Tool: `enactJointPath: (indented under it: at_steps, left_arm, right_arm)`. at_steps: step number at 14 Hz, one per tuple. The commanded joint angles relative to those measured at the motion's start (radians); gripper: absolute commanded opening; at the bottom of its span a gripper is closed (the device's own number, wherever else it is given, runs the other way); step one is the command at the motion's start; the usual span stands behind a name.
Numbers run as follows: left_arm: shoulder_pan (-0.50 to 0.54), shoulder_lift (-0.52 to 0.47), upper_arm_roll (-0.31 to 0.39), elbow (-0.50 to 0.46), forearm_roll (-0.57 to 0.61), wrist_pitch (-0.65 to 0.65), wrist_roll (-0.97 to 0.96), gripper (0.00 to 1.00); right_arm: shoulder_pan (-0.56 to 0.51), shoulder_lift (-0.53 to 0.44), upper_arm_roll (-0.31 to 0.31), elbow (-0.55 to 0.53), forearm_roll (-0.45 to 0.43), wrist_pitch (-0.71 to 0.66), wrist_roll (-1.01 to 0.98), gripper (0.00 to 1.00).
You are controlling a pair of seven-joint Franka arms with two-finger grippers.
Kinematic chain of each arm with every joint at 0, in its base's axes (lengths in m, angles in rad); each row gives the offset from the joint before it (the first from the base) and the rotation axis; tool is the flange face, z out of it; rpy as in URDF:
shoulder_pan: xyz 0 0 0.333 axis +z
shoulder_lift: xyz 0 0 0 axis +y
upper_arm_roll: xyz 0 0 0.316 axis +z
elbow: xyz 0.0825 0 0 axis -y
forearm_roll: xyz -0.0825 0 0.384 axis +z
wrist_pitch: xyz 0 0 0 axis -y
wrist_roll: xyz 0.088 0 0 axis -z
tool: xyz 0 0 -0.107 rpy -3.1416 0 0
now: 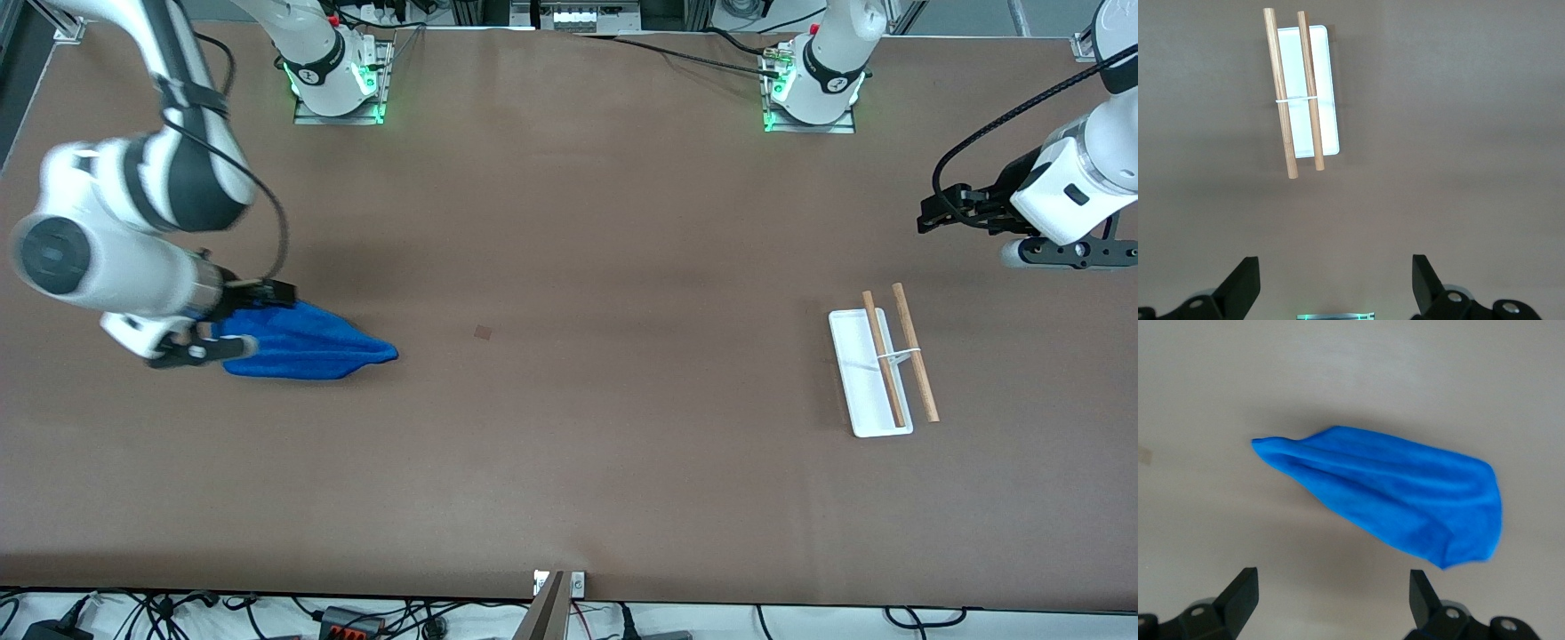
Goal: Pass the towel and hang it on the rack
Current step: 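Lower the right gripper onto the blue towel, then close the right gripper on the blue towel's corner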
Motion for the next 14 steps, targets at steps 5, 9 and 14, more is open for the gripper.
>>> enactJointPath:
  at_steps: [5, 9, 14]
  left_arm:
    - [0.007, 0.003, 0.001, 0.018, -0.018, -0.019, 0.027, 1.00]
    - [0.007, 0.002, 0.001, 0.018, -0.018, -0.019, 0.027, 1.00]
    - [0.007, 0.003, 0.001, 0.018, -0.018, -0.019, 0.027, 1.00]
  right_arm:
    - [0.022, 0.161, 0.006, 0.016, 0.057, 0.104, -0.519, 1.00]
    - [0.025, 0.267, 0.021, 0.059, 0.131, 0.180, -0.860, 1.00]
    - [0.076, 0.311, 0.020, 0.074, 0.125, 0.260, -0.970, 0.94]
